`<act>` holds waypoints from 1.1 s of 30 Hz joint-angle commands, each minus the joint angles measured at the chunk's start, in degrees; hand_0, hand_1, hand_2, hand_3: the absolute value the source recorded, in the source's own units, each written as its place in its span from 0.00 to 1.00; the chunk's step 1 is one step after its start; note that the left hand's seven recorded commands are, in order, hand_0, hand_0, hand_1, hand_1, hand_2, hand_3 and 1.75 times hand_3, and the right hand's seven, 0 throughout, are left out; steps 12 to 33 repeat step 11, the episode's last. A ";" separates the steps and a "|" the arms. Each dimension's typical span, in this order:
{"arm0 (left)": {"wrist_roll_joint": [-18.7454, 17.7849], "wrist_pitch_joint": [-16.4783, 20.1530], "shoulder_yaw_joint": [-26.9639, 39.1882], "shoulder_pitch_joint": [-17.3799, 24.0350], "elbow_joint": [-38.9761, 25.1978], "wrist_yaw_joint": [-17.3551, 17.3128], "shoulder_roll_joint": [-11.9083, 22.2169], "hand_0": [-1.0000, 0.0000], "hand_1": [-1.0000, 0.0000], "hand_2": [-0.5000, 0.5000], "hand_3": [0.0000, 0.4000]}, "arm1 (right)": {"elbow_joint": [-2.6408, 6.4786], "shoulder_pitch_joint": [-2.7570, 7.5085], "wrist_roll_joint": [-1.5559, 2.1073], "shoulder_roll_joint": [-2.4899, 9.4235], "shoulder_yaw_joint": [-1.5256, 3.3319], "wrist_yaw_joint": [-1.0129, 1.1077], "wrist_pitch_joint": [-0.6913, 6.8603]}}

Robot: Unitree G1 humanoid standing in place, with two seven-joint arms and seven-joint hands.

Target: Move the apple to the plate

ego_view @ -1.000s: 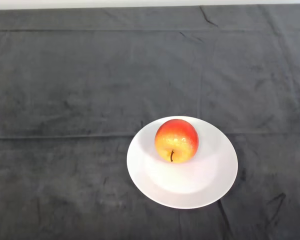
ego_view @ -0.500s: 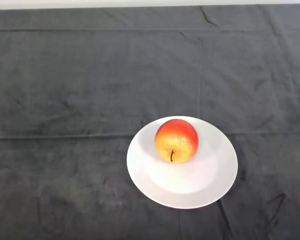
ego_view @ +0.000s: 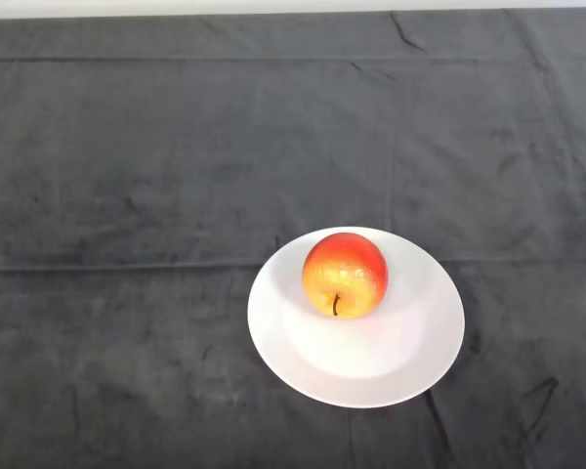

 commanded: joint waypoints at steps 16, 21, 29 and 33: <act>0.85 -1.70 0.31 -2.18 2.87 -0.06 3.79 1.00 1.00 0.50 0.00 | -0.12 -0.52 1.05 -1.18 -0.80 0.13 -0.23; 0.85 -1.70 0.31 -2.18 2.87 -0.06 3.79 1.00 1.00 0.50 0.00 | -0.12 -0.52 1.05 -1.18 -0.80 0.13 -0.23; 0.85 -1.70 0.31 -2.18 2.87 -0.06 3.79 1.00 1.00 0.50 0.00 | -0.12 -0.52 1.05 -1.18 -0.80 0.13 -0.23; 0.85 -1.70 0.31 -2.18 2.87 -0.06 3.79 1.00 1.00 0.50 0.00 | -0.12 -0.52 1.05 -1.18 -0.80 0.13 -0.23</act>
